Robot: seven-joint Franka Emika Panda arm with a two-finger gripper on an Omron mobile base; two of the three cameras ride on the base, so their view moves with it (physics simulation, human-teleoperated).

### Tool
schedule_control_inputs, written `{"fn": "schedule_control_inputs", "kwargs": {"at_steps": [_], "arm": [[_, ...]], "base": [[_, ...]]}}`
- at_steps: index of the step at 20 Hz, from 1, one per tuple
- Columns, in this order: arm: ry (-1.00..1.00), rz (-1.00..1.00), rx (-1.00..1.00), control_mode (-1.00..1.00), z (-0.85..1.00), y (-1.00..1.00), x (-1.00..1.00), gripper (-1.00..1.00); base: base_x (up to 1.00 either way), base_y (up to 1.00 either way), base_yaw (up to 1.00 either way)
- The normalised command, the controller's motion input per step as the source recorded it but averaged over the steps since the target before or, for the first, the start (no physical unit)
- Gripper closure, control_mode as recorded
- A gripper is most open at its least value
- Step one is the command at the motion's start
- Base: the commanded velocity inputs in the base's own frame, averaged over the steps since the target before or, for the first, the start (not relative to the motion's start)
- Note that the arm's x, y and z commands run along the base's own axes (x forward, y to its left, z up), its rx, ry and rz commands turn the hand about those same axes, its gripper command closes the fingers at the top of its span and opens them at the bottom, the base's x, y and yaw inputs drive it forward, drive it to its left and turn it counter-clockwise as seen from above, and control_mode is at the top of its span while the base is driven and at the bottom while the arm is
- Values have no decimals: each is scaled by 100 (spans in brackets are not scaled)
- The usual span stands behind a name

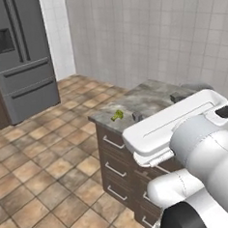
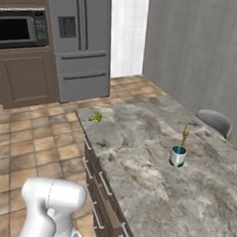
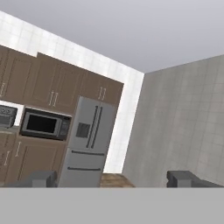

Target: Open the cabinet directly in front. Then move the liquor and the mug to the dining counter with the candle on it.

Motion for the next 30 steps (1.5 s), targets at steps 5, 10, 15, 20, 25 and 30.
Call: {"fn": "schedule_control_inputs", "kwargs": {"at_steps": [5, 10, 15, 20, 25, 30], "arm": [[0, 0, 0, 100, 0, 0, 0, -100], [0, 0, 0, 100, 0, 0, 0, -100], [0, 0, 0, 100, 0, 0, 0, -100], [0, 0, 0, 100, 0, 0, 0, -100], [0, 0, 0, 100, 0, 0, 0, -100], [0, 0, 0, 100, 0, 0, 0, -100]], "base": [[77, -72, 32], [100, -100, 7], [78, -100, 15], [96, -100, -12], [98, -100, -21], [69, -99, -53]]}}
